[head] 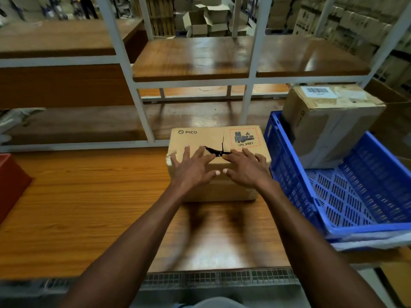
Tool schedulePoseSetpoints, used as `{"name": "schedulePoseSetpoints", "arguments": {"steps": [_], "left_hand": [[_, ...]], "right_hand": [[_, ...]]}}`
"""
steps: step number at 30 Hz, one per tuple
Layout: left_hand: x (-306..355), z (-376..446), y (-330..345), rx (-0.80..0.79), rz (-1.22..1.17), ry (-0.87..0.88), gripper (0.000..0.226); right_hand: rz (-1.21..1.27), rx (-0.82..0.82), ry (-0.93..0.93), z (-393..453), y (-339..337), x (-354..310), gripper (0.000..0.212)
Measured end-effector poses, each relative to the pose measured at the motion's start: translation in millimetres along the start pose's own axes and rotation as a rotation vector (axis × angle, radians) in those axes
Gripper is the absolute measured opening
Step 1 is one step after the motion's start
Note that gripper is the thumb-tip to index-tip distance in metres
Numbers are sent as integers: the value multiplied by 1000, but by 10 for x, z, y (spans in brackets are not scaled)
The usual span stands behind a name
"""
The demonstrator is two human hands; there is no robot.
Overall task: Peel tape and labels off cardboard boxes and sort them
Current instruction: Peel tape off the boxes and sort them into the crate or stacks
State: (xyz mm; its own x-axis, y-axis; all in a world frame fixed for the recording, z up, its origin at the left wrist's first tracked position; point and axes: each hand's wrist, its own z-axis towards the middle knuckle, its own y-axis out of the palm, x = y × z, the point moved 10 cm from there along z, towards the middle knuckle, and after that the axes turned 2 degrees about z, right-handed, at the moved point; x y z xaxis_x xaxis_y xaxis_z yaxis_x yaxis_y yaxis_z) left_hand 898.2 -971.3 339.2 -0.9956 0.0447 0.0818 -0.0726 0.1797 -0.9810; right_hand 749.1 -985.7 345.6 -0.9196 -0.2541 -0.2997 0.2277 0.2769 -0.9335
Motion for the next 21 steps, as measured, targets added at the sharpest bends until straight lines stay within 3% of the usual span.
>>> {"name": "schedulePoseSetpoints", "arguments": {"steps": [4, 8, 13, 16, 21], "left_hand": [[-135, -114, -31, 213, -24, -10, 63], [-391, -291, 28, 388, -52, -44, 64], [-561, -384, 104, 461, -227, -114, 62], [-563, -329, 197, 393, -497, -186, 67], [-573, -359, 84, 481, -614, -184, 77]], "right_hand": [[38, 18, -34, -4, -32, 162, 60], [57, 355, 22, -271, -6, 510, 69], [376, 567, 69, -473, 143, 697, 84], [610, 556, 93, -464, 192, 679, 87], [777, 606, 125, -472, 182, 645, 82]]}}
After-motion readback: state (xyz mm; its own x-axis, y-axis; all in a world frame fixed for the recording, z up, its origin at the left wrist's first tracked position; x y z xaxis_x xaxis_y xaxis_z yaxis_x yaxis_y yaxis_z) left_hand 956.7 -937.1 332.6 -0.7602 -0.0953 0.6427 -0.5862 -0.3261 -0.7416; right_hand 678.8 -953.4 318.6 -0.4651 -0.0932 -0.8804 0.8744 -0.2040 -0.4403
